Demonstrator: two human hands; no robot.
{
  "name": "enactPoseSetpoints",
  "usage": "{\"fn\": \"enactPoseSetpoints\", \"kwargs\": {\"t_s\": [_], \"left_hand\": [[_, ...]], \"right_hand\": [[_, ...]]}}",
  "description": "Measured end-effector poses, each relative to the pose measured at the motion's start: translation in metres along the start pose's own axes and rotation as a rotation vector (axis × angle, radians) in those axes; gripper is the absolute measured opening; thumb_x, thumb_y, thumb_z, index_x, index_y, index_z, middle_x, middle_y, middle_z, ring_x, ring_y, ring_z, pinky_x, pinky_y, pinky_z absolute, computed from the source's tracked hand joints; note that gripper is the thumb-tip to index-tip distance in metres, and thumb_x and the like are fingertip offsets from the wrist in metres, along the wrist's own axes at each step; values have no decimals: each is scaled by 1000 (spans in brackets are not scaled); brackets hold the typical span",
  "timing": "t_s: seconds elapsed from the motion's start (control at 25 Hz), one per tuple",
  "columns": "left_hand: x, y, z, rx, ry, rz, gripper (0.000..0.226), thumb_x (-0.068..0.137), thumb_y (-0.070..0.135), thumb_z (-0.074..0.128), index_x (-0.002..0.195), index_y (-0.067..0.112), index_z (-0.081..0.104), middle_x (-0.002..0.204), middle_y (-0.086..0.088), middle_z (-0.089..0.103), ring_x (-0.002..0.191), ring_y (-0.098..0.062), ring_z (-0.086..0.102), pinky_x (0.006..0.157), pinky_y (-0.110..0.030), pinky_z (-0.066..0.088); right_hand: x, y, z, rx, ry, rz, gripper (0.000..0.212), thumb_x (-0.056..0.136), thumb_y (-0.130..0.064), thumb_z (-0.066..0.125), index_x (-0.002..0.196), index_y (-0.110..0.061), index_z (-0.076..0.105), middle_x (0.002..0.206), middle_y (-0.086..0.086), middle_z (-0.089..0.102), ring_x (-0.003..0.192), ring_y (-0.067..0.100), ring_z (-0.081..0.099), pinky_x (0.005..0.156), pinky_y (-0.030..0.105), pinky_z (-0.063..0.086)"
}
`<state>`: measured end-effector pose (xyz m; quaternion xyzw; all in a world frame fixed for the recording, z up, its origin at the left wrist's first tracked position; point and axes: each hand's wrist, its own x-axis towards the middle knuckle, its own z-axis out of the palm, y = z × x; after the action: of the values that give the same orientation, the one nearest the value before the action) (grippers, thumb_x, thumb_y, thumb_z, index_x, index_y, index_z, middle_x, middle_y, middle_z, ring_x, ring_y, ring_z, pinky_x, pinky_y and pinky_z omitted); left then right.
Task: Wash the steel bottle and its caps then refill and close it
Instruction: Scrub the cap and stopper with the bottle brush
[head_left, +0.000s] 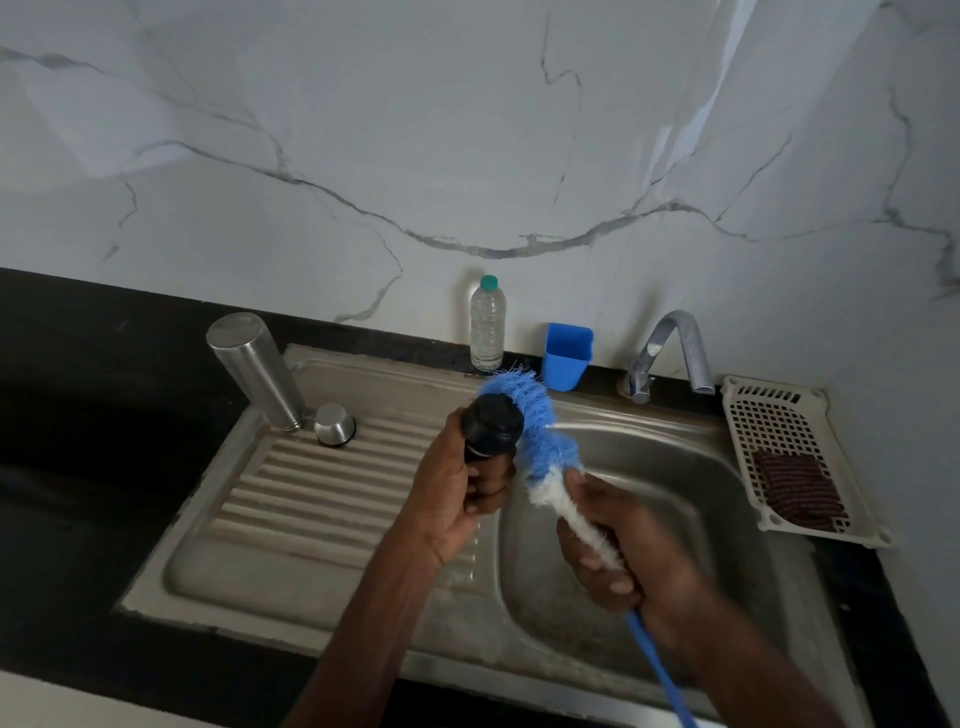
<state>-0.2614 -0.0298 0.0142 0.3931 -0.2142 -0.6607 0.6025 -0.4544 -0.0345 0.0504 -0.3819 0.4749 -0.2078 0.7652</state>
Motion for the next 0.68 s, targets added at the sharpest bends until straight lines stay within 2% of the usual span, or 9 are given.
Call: {"fn": "enactPoseSetpoints", "kwargs": {"t_s": [0.12,0.24,0.28,0.36,0.4,0.48,0.52,0.6,0.68], "left_hand": [[1,12,-12,195,-12,-49,51,111,41,31,76,23,63,56,5,26,45,-8,19,38,-19,21],[1,4,-18,449,40,-138,42,111,38,34,80,20,56,54,6,35,45,-8,24,40,-19,23],[0,-1,-18,467,64,-154,40,111,35,35,82,19,56,55,6,40,44,-7,28,41,-19,25],[1,-9,-22,369,109,-125,35,111,33,39,87,16,59,62,3,50,48,-6,40,45,-21,31],[3,-9,-28,286,131,-91,31,109,34,45,92,15,62,69,1,56,52,-8,48,49,-22,36],[9,-9,-49,78,143,6,26,104,35,58,115,13,66,92,-6,70,72,-12,66,58,-27,48],[11,-8,-63,-16,130,55,36,99,33,64,130,14,63,109,-10,73,88,-18,71,65,-30,54],[13,-6,-90,-149,91,104,67,85,19,75,149,20,53,138,-17,65,114,-31,69,78,-36,61],[15,-3,-111,-232,99,131,83,74,0,78,151,19,52,147,-21,54,120,-41,66,92,-41,63]], "right_hand": [[4,-25,-21,-128,-119,29,37,98,-46,55,93,-9,57,57,7,40,33,9,24,36,15,11],[4,-48,-25,-359,-134,-58,28,99,-44,58,101,-19,69,58,5,50,34,11,32,32,18,22],[4,-52,-19,-544,-124,-117,24,100,-42,57,104,-23,71,59,-1,59,36,10,42,33,20,31],[8,-49,-2,-904,-38,-282,18,99,-45,58,110,-34,69,72,-9,71,53,6,63,46,20,47],[13,-43,5,-946,27,-344,16,99,-46,59,108,-38,68,77,-8,73,60,7,67,50,21,50],[20,-31,18,-742,90,-370,14,98,-45,60,106,-37,69,76,0,73,54,16,63,46,29,48],[26,-27,23,-635,102,-357,15,99,-44,61,106,-34,70,71,3,71,49,19,57,43,31,44],[38,-22,32,-519,125,-314,18,99,-42,61,106,-28,70,64,2,64,47,16,50,42,29,38],[51,-17,41,-422,130,-274,19,100,-41,62,106,-25,71,64,3,61,47,14,50,44,27,37]]}}
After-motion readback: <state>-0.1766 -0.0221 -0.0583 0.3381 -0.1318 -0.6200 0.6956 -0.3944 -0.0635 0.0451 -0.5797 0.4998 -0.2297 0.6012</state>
